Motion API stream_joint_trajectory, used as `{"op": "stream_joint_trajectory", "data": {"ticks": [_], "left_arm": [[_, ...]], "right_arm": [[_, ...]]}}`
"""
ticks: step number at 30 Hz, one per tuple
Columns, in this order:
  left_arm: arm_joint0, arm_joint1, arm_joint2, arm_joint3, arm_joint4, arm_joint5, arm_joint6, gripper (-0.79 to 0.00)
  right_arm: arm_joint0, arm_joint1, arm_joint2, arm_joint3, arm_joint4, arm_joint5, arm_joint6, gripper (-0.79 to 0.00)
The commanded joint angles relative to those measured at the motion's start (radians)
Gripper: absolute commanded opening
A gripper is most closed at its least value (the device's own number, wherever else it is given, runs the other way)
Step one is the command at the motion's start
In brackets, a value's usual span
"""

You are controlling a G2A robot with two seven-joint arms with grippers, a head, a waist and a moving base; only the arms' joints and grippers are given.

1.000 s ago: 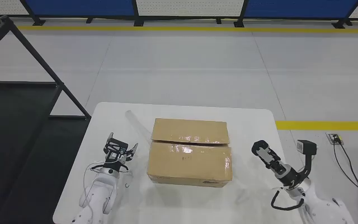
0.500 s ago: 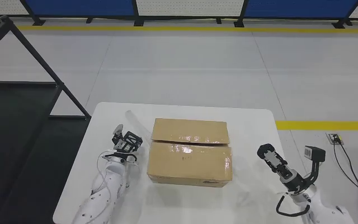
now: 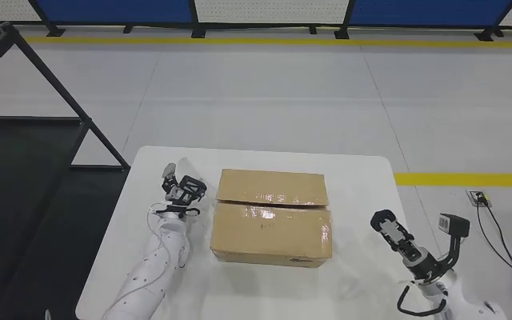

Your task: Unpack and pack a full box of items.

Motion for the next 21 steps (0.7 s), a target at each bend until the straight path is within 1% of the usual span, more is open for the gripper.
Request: {"op": "stream_joint_trajectory", "data": {"ticks": [1, 4, 9, 15, 21], "left_arm": [[0.0, -0.001, -0.01, 0.013, -0.008, 0.049, 0.028, 0.0], [0.005, 0.0, -0.031, 0.02, -0.025, 0.1, 0.054, 0.0], [0.035, 0.009, -0.074, 0.003, -0.057, 0.125, 0.074, 0.0], [0.104, 0.027, -0.131, -0.048, -0.064, 0.153, 0.06, 0.0], [0.193, 0.041, -0.182, -0.142, -0.068, 0.184, 0.038, 0.0]], "right_arm": [[0.012, 0.001, -0.007, 0.005, 0.002, 0.008, 0.007, 0.0], [0.033, 0.002, -0.018, 0.016, 0.007, 0.015, 0.02, 0.0], [0.068, 0.004, -0.033, 0.04, 0.018, 0.021, 0.045, 0.0], [0.106, 0.007, -0.05, 0.063, 0.029, 0.022, 0.076, 0.0], [0.143, 0.01, -0.066, 0.08, 0.032, 0.023, 0.105, 0.0]]}}
